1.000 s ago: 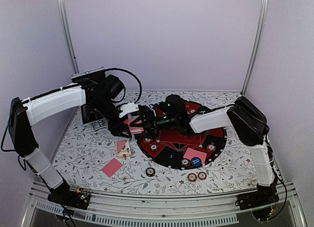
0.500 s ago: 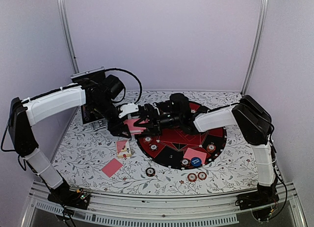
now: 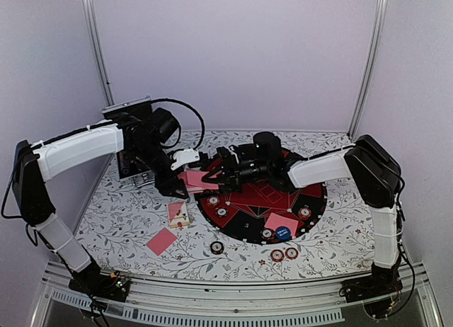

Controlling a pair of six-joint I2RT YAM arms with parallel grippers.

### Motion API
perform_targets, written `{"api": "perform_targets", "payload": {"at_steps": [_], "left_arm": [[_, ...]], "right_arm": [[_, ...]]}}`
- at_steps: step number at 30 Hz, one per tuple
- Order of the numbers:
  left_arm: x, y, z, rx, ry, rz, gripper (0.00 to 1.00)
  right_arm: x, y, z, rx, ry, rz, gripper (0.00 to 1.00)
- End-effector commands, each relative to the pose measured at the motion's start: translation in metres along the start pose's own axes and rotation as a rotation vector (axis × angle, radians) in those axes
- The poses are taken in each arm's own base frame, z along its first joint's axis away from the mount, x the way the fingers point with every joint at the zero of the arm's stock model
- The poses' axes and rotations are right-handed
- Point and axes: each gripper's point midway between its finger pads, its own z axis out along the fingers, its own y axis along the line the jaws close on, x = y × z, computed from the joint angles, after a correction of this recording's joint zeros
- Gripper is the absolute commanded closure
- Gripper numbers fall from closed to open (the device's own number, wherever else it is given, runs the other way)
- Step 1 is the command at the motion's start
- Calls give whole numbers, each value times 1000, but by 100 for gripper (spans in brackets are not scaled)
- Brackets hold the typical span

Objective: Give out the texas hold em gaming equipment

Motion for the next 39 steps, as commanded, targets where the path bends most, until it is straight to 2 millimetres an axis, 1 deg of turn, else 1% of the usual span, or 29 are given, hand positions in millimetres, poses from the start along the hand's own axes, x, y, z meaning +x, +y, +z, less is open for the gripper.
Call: {"api": "perform_targets", "payload": {"at_steps": [1, 8, 11, 15, 17, 18, 19, 22, 23, 25, 26, 28, 29, 30, 31, 32, 35, 36, 39], "left_arm": [[-8, -1, -5, -6, -35, 17, 100], [-6, 0, -5, -12, -29, 13, 100], [-4, 1, -3, -17, -21, 11, 100], [-3, 1, -4, -20, -18, 7, 100], [-3, 1, -5, -22, -21, 9, 100], [-3, 1, -5, -22, -22, 8, 100], [-3, 1, -5, -22, -22, 7, 100], [-2, 1, -5, -20, -21, 6, 100], [-2, 0, -5, -19, -20, 5, 100], [-2, 1, -4, -18, -21, 4, 100], [-1, 0, -5, -19, -21, 4, 100], [-2, 1, -5, -20, -23, 3, 100], [-2, 1, -6, -22, -24, 2, 100], [-2, 1, -6, -22, -25, 2, 100], [-1, 2, -6, -22, -24, 0, 100], [-1, 2, -7, -23, -25, 2, 100], [-2, 3, -8, -26, -29, 2, 100], [-2, 3, -9, -27, -29, 1, 100], [-3, 3, -10, -25, -31, 0, 100]], "right_arm": [[0, -2, -14, 30, -16, 15, 80], [-1, 5, -25, 38, -36, 10, 86], [-4, 6, -35, 48, -49, 14, 88], [-18, 6, -63, 109, -108, 1, 89], [-28, 2, -80, 176, -150, 2, 89], [-34, -3, -89, 237, -172, -12, 89], [-36, -15, -101, 344, -194, 32, 89], [-57, -27, -129, 599, -256, -90, 89], [-65, -30, -139, 692, -281, -123, 91], [-75, -33, -154, 821, -292, -178, 94], [-82, -41, -165, 910, -315, -189, 95], [-92, -47, -182, 1032, -340, -227, 96], [-96, -53, -190, 1103, -346, -246, 98], [-102, -49, -195, 1151, -358, -275, 99], [-107, -52, -205, 1235, -379, -293, 100], [-110, -51, -211, 1307, -387, -329, 100], [-118, -49, -216, 1498, -381, -428, 100], [-120, -54, -215, 1559, -369, -451, 100], [-124, -57, -214, 1704, -343, -530, 100]]}}
